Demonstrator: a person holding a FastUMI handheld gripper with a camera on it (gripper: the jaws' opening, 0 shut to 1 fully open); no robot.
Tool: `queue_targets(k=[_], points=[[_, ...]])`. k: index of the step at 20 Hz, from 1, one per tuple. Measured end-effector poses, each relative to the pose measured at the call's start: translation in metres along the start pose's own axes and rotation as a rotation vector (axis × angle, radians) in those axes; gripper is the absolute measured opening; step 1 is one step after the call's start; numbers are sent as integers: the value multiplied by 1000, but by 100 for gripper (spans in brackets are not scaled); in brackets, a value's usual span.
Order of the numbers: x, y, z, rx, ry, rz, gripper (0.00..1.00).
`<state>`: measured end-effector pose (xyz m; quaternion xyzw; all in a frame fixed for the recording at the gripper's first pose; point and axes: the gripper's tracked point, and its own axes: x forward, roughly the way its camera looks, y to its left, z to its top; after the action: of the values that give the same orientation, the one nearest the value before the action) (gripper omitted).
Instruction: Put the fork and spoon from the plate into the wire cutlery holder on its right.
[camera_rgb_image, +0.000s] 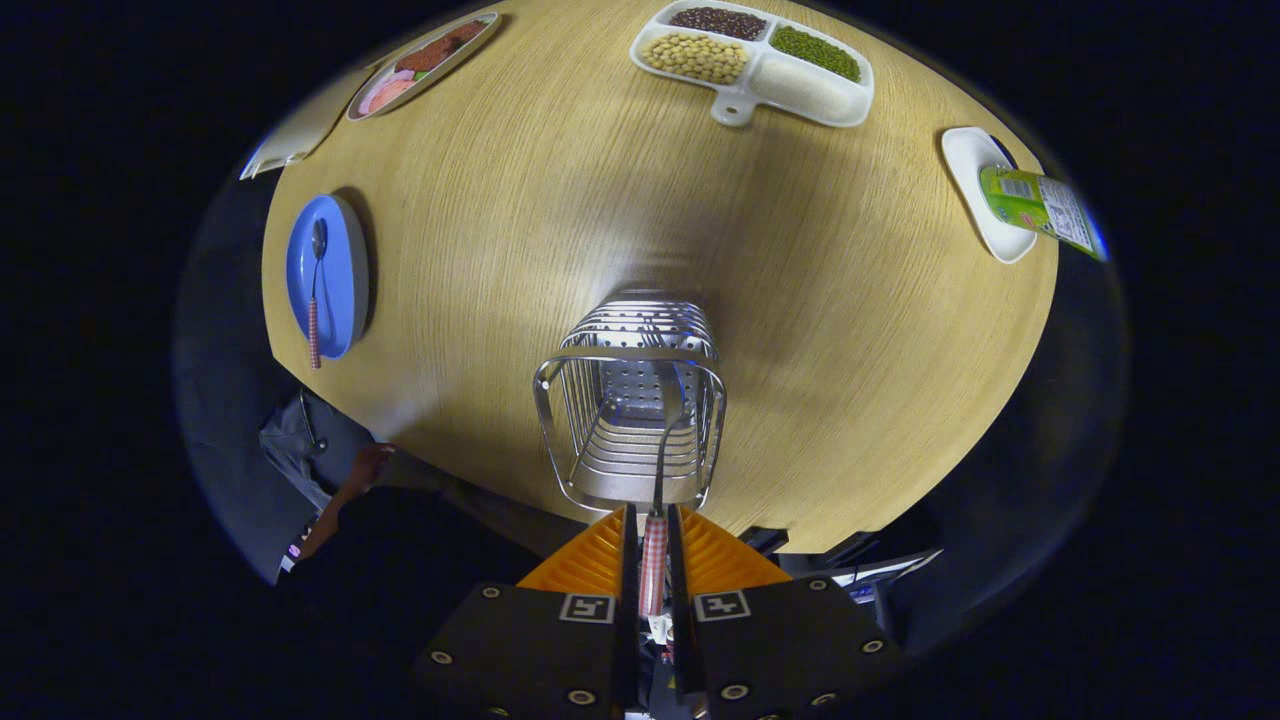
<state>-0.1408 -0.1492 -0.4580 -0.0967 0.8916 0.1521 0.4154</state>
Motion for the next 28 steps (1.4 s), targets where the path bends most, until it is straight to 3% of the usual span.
queue_targets(k=[3,9,12,14,19,21,25,28], points=[[0,-7,9,22,-36,-16,29],[-5,-3,9,26,-96,6,32],[-16,5,12,11,-186,23,32],[-26,11,15,3,-272,39,35],[-66,24,29,32,-564,86,73],[-84,35,37,17,-705,111,82],[-115,34,47,-13,-960,43,90],[-147,49,46,43,-1168,54,91]])
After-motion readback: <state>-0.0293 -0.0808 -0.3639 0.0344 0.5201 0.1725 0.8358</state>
